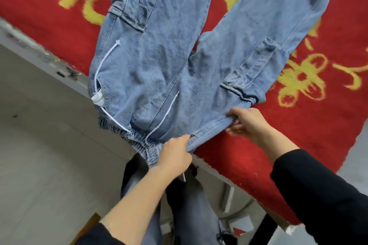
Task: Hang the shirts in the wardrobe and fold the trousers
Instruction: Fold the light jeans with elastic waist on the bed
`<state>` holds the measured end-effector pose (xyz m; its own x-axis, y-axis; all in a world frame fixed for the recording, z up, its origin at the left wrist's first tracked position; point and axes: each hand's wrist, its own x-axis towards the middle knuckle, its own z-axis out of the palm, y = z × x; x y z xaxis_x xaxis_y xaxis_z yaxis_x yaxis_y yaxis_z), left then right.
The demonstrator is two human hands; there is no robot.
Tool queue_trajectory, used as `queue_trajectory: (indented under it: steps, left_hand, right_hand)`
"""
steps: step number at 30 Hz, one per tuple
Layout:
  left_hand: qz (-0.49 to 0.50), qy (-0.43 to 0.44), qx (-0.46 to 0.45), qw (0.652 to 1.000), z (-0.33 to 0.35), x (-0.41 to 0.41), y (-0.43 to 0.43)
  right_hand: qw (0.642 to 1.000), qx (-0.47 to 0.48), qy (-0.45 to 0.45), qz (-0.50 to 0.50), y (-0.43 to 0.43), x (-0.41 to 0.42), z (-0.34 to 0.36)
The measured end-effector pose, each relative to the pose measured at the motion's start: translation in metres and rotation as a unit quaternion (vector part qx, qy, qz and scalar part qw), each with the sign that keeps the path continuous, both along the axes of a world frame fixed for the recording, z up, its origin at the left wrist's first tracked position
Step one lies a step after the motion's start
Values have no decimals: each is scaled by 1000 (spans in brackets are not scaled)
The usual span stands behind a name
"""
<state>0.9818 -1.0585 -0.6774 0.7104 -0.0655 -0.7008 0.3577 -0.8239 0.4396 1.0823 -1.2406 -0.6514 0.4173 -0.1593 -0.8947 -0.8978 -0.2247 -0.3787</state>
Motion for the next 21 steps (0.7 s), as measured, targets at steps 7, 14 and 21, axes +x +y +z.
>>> queue_trajectory:
  steps: [7, 14, 21]
  left_hand:
    - [46, 123, -240, 962, 27, 60, 93]
    - [238, 84, -251, 934, 40, 87, 187]
    - [324, 93, -59, 940, -20, 73, 269]
  right_hand:
    - [936, -101, -257, -219, 58, 50, 9]
    - [877, -91, -472, -9, 191, 117, 42]
    - [914, -20, -230, 333, 282, 138, -14]
